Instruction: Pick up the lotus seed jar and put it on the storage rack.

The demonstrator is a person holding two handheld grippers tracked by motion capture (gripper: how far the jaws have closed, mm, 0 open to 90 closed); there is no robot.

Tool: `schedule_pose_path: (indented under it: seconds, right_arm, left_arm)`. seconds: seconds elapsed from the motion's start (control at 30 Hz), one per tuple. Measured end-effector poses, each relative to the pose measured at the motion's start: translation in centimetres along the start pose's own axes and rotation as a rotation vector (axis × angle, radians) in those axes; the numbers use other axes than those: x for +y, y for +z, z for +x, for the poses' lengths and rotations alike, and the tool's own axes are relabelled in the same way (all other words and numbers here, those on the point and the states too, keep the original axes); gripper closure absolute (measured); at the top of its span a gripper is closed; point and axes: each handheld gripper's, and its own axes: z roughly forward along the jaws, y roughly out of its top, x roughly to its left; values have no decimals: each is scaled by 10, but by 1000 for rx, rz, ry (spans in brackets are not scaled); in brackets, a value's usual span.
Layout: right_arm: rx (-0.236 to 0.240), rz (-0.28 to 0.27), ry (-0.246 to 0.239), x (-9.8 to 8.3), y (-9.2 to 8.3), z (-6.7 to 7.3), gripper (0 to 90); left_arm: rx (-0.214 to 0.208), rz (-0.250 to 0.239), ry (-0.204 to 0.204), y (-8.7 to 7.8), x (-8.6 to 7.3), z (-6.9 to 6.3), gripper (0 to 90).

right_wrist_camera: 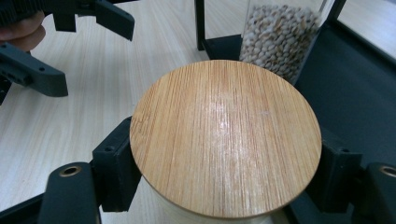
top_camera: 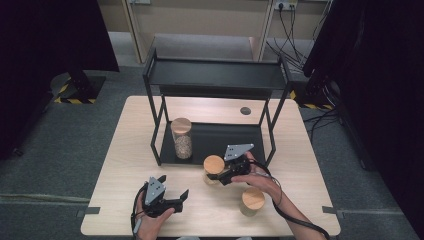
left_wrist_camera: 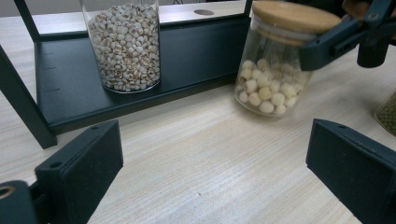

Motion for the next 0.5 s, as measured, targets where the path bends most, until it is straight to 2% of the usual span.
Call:
schedule_pose_path:
  seconds: [0.2, 0.5]
  right_arm:
    - [-24, -6, 1, 7, -6, 0, 256]
    - [-66, -4, 40, 18, -14, -3, 256]
  left_arm:
    - [1, -2, 2, 0, 0, 0, 34]
    - [0, 0, 3, 0, 0, 0, 34]
